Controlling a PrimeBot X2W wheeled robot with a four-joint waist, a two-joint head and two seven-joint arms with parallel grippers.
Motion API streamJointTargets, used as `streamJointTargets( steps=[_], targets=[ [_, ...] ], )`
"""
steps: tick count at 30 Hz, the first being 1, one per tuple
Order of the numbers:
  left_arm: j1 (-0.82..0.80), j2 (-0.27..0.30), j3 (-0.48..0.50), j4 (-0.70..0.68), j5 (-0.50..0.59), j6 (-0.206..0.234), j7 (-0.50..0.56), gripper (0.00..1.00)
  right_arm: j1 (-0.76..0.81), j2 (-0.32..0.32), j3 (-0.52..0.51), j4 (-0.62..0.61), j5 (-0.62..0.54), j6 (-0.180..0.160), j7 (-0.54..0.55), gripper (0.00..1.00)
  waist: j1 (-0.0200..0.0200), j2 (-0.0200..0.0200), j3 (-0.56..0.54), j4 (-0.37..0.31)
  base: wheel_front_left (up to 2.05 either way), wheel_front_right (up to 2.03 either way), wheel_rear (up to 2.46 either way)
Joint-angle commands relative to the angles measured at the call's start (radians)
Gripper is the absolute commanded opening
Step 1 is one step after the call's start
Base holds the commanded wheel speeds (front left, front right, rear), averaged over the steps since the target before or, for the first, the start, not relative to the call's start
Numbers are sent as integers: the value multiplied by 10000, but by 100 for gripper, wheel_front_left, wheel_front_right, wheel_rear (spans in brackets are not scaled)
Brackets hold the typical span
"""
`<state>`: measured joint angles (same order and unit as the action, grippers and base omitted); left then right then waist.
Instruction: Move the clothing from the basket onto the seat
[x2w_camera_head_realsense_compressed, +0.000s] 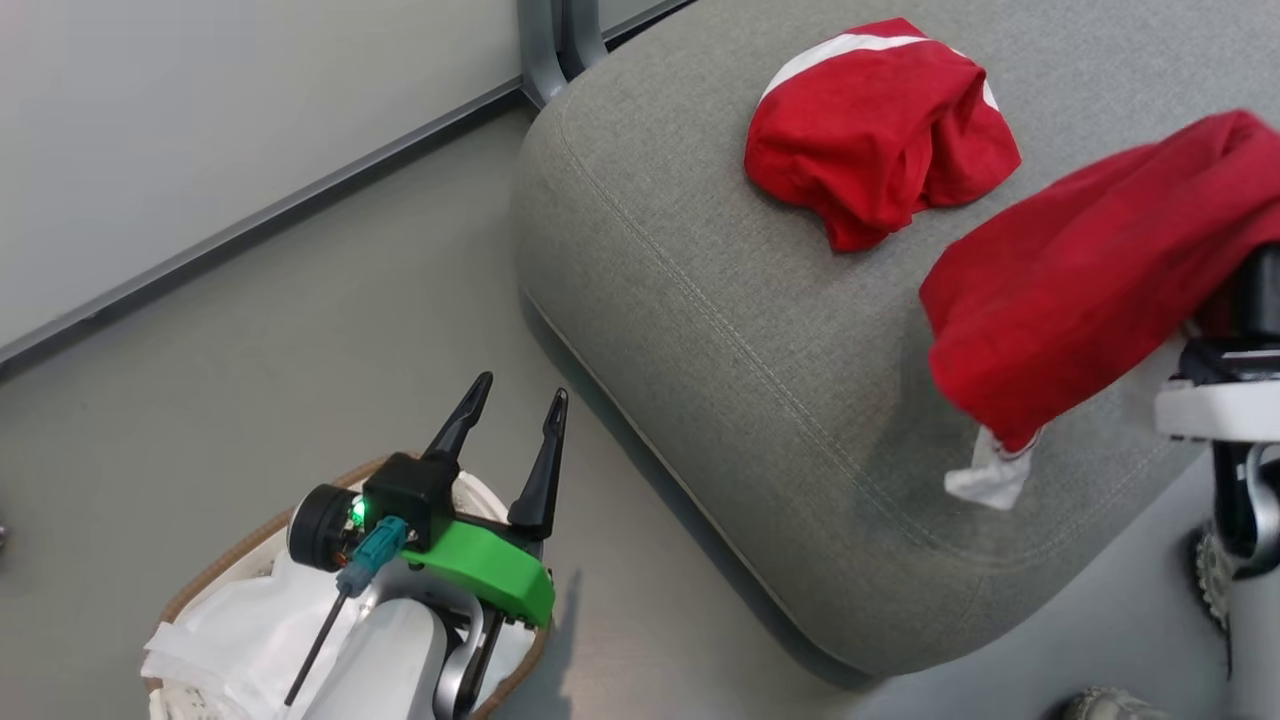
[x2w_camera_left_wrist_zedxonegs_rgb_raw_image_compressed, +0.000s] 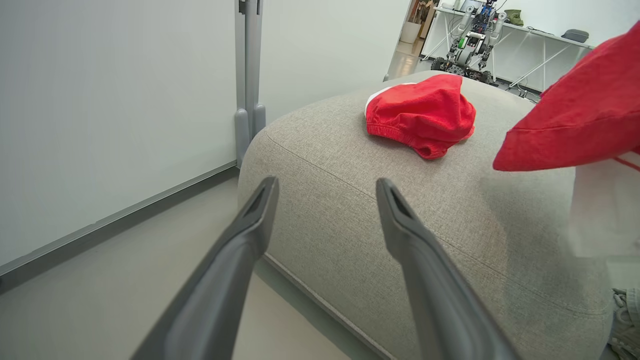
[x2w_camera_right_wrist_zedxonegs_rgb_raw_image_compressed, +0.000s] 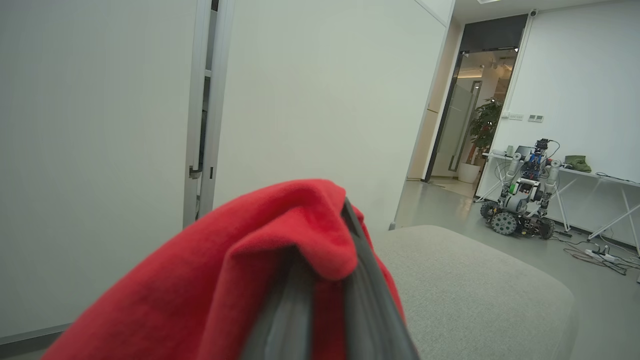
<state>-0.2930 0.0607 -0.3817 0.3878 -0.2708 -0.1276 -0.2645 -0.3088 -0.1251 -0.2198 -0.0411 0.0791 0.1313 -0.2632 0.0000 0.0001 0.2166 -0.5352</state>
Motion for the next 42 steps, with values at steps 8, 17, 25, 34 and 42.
streamJointTargets(
  steps=[8, 17, 25, 34, 42],
  targets=[
    [-451, 687, -113, -449, 101, -46, 3, 100, -1912, -722, -490, 854, -738, -11, -20, 0, 0, -1, 1463, 235, 0, 0, 0],
    [-1472, 1179, -1153, -866, 29, -46, 3, 100, -3882, -1287, -1151, 2870, -1778, -12, -20, 0, 0, -1, 2801, 1196, 0, 0, 0],
    [-2443, 1421, -1962, -1394, -44, -46, 5, 100, -5325, -1124, -2221, 4501, -2757, -12, -20, 0, 0, -1, 3767, 1939, 0, 0, 0],
    [-3009, 1316, -2161, -1329, -162, -47, 5, 100, -5512, -236, -3274, 6177, -3878, -12, -14, 0, 0, -1, 4313, 2501, 0, 0, 0],
    [-2685, 1132, -1858, -987, -261, -47, 3, 100, -4639, 78, -3814, 6393, -3893, -12, -12, 100, 0, -1, 3756, 2550, 0, 0, 0]
  ],
)
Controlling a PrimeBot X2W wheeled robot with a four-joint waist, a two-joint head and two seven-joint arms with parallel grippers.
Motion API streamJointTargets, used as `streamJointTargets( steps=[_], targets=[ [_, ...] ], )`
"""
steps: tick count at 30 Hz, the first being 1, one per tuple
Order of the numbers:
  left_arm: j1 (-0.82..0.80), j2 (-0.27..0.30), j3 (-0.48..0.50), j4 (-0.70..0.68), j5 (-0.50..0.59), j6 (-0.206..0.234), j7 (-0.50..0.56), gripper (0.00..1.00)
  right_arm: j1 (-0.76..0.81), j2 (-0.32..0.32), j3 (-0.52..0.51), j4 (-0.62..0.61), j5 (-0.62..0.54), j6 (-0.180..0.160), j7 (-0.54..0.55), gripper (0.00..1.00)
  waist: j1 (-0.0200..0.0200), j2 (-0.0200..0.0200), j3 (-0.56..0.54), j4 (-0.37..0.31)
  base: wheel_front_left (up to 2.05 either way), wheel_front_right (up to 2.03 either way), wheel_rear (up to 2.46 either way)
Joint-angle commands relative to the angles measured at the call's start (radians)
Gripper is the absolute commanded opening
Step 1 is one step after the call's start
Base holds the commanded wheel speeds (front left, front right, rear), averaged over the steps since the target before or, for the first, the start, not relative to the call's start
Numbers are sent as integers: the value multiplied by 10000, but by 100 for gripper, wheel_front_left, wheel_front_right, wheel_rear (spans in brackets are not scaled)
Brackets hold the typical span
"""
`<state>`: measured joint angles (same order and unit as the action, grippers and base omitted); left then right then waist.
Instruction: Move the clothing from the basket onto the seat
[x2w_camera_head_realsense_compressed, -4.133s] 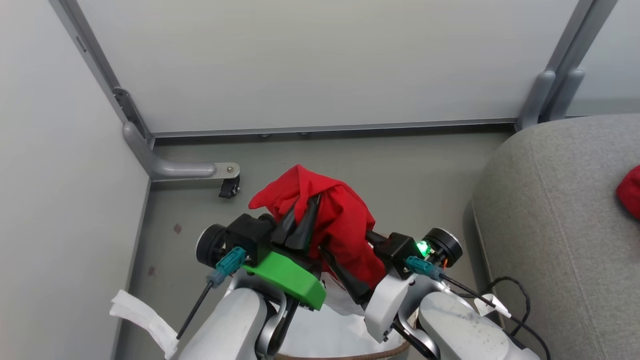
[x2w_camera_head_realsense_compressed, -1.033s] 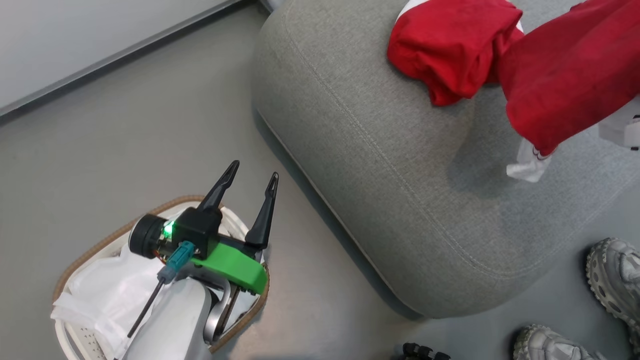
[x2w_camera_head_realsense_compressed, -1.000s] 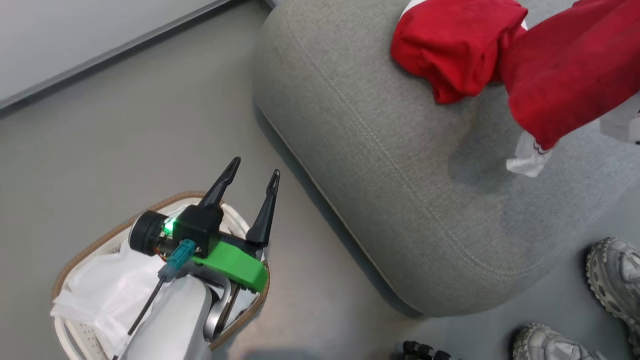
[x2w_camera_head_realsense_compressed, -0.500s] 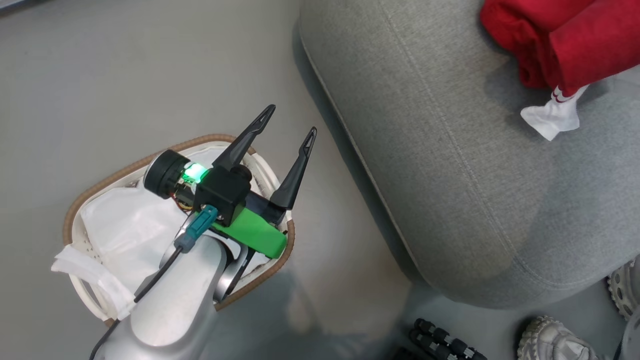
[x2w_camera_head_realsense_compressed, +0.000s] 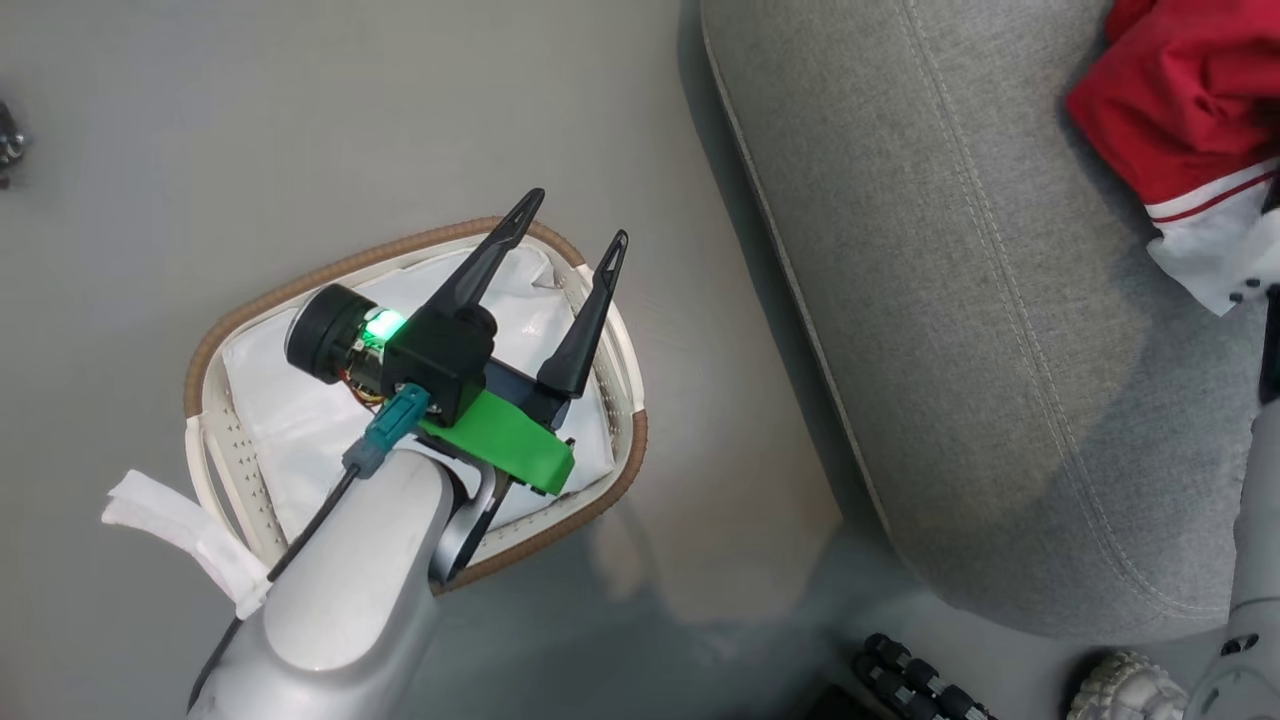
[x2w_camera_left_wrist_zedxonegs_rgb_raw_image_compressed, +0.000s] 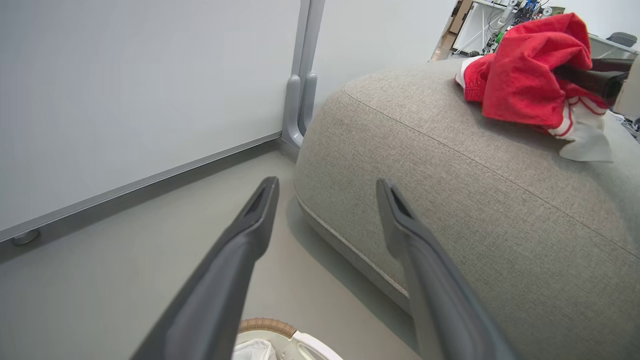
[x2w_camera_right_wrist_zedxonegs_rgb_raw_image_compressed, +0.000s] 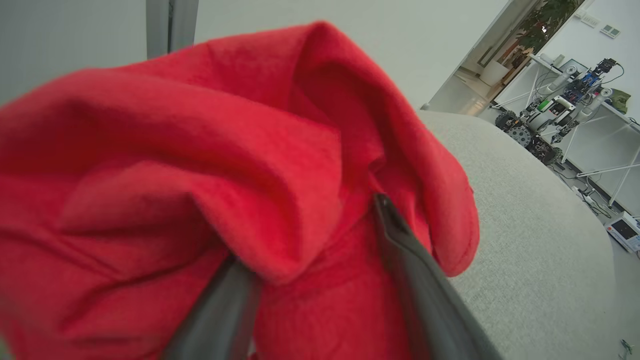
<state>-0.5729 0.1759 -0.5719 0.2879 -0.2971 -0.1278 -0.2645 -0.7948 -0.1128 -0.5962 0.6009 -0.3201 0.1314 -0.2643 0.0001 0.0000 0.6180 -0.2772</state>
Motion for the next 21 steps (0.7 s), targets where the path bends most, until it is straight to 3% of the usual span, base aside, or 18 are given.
streamJointTargets(
  steps=[1, 13, 21],
  targets=[
    [195, -53, 100, 57, -13, -45, 3, 100, 401, -26, -21, -80, 135, -14, -1, 100, -1, 0, -384, -45, 0, 0, 0],
    [1393, -587, 1143, 411, 91, -42, 3, 100, 2859, -60, 1024, -1148, 1185, -14, -2, 100, -1, 0, -2167, -135, 0, 0, 0],
    [2426, -880, 2138, 812, 386, -9, 5, 100, 3623, 267, 2651, -1935, 2438, -14, -2, 100, -1, 0, -3416, 630, 0, 0, 0]
  ],
)
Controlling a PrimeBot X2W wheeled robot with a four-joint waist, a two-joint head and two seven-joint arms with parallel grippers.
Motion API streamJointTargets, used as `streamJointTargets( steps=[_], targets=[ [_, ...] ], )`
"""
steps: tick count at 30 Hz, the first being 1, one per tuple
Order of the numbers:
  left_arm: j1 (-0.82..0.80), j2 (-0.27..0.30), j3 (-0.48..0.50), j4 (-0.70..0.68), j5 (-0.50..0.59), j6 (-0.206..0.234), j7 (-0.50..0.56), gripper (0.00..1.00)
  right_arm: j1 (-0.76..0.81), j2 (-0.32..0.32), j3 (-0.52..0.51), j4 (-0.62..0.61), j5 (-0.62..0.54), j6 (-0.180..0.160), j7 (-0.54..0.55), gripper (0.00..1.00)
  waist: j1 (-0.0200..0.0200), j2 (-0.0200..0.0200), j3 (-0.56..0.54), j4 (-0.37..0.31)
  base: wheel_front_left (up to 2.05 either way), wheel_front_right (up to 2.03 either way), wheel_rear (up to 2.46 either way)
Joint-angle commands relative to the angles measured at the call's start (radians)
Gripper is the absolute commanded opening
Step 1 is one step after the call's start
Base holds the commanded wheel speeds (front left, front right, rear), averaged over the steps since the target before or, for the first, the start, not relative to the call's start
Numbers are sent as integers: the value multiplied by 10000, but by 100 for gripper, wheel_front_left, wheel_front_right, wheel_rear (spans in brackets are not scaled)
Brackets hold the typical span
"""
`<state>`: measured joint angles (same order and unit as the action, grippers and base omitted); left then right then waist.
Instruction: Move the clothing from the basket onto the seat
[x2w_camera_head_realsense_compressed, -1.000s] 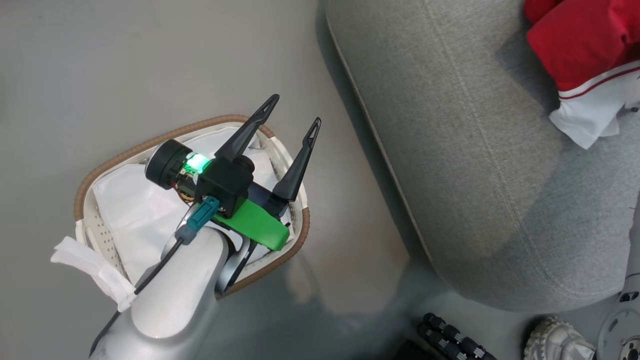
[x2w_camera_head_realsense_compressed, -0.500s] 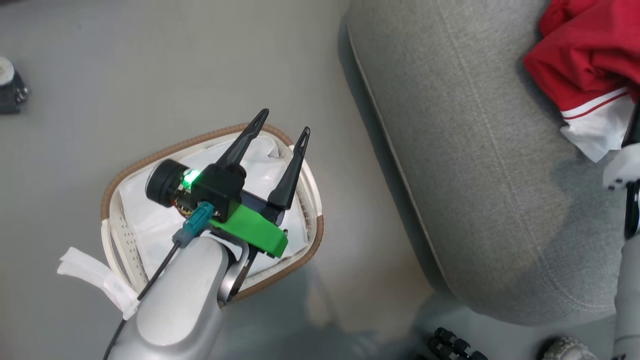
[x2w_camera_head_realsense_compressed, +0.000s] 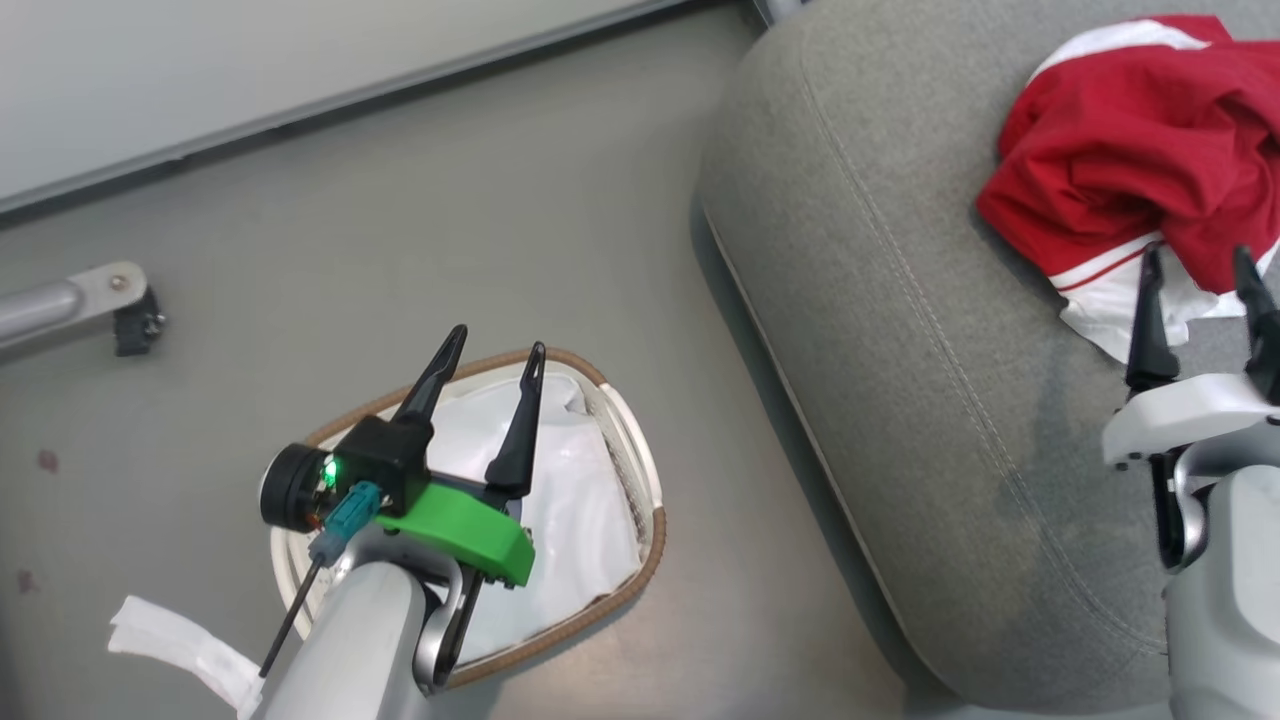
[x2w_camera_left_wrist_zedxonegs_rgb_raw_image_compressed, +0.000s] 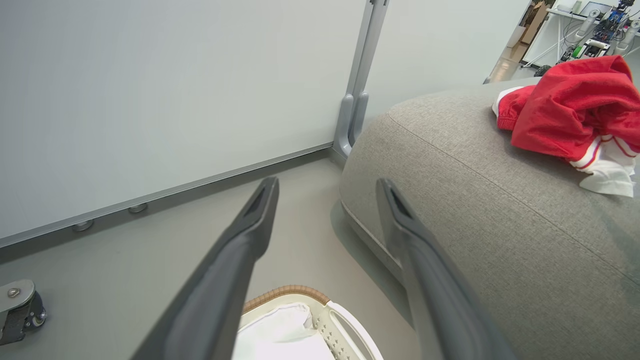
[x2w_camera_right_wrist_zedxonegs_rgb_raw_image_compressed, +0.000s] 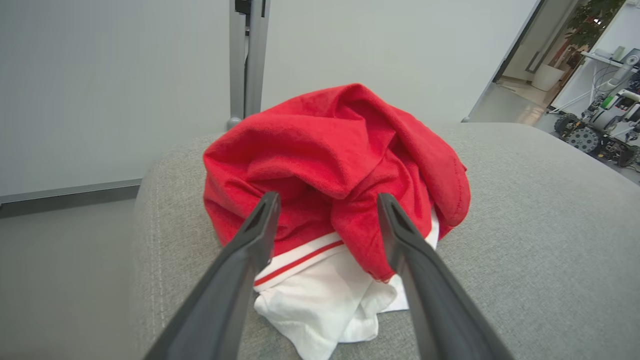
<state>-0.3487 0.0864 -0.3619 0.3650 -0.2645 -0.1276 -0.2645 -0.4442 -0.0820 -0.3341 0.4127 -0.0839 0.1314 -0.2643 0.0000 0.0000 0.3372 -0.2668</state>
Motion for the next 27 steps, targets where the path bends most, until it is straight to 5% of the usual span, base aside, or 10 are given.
streamJointTargets(
  steps=[1, 15, 27],
  targets=[
    [279, -10, 149, 93, 71, -5, 5, 100, 185, -16, 185, -107, 195, -14, -2, 100, 0, 0, -710, 657, 0, 0, 0],
    [1332, -261, 2280, 490, 582, 303, 5, 100, 793, 279, 2037, -155, 1345, -13, -2, 100, 0, 0, -1569, 2256, 0, 0, 0],
    [2200, -331, 3730, 764, 856, 485, 5, 100, 1453, 283, 2700, 38, 1956, -14, -2, 100, 0, 0, -2237, 2744, 0, 0, 0]
  ],
)
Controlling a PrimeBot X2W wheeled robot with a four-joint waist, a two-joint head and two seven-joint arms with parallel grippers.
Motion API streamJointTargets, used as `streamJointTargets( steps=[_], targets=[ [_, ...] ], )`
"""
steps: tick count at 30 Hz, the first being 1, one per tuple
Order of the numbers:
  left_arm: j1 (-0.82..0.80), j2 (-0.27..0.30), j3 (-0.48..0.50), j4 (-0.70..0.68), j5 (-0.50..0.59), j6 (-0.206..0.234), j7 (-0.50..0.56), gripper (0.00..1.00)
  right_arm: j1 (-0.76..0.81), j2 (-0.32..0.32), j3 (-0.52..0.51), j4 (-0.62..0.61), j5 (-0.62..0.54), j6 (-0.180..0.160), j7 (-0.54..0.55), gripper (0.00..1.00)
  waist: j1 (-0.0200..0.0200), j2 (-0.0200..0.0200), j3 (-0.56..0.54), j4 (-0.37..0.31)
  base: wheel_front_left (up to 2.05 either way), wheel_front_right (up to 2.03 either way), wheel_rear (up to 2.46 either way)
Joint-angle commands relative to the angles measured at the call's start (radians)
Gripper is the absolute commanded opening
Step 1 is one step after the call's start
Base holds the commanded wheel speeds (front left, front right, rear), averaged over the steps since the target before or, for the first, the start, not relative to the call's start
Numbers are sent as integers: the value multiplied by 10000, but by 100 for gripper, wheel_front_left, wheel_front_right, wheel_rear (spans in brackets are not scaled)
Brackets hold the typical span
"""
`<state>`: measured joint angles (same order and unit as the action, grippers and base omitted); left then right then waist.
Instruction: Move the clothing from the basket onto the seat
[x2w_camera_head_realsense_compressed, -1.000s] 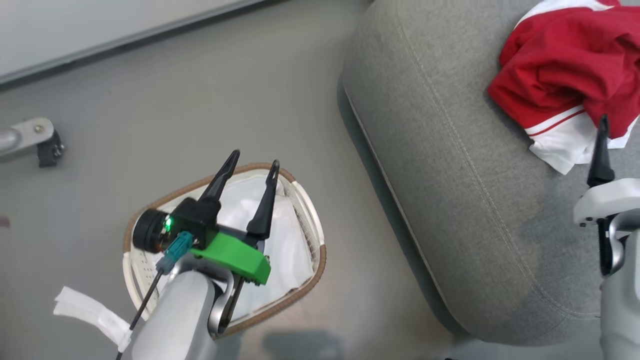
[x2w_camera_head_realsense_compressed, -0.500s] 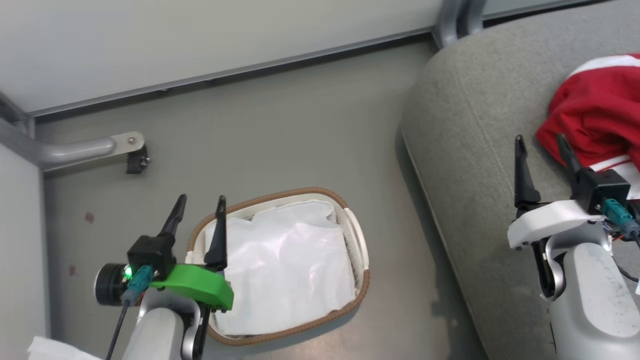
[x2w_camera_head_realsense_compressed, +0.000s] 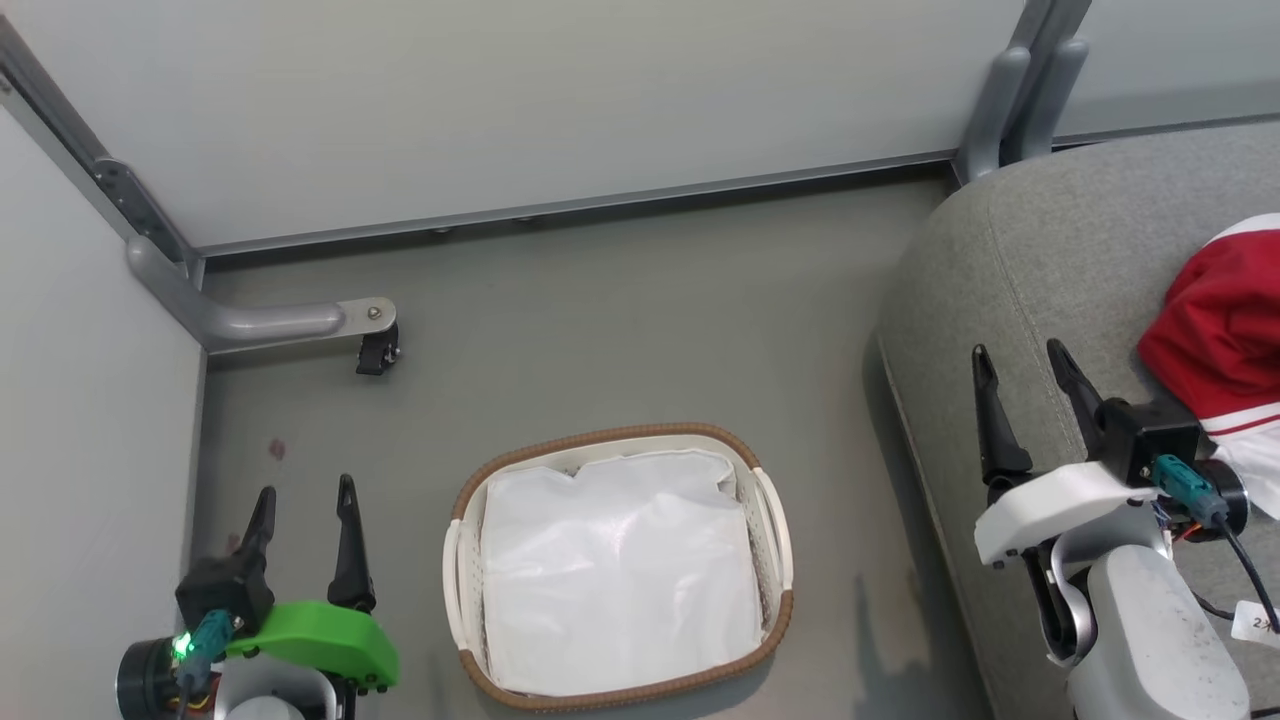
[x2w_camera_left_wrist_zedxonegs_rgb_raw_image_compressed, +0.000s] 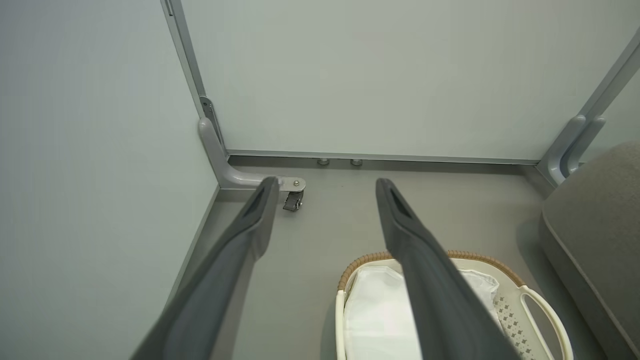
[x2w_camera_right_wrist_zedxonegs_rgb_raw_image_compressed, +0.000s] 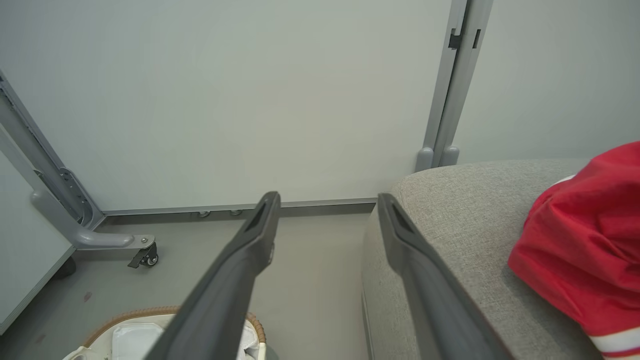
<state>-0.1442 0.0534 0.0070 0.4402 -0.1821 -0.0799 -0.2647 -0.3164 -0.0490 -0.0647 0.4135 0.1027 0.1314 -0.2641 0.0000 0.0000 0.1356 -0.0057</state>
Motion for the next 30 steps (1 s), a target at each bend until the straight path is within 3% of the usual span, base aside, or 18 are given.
streamJointTargets(
  steps=[1, 13, 14, 19, 30],
  targets=[
    [240, -3, 94, 23, 47, -18, 7, 100, 252, -48, 33, 34, 107, -14, -4, 100, 0, 0, -279, 134, 0, 0, 0],
    [1148, -16, 379, -86, -596, -251, 7, 100, 1225, -45, 160, 61, 218, -14, -4, 100, 0, 0, -869, 149, 0, 0, 0],
    [1038, -19, 370, -70, -589, -225, 1, 0, 1110, -2, 168, 65, 189, -2, 0, 0, 0, 0, -845, 133, 0, 0, 0],
    [1050, -80, 376, 284, -788, -234, 89, 0, 1307, 90, 117, 430, 366, 0, 98, 0, 0, 0, -868, 139, 0, 0, 0],
    [930, -70, 491, -37, -2765, -275, 645, 0, 1412, 72, 13, 117, 2527, -1, 656, 0, 0, 0, -908, 132, 0, 0, 0]
  ],
)
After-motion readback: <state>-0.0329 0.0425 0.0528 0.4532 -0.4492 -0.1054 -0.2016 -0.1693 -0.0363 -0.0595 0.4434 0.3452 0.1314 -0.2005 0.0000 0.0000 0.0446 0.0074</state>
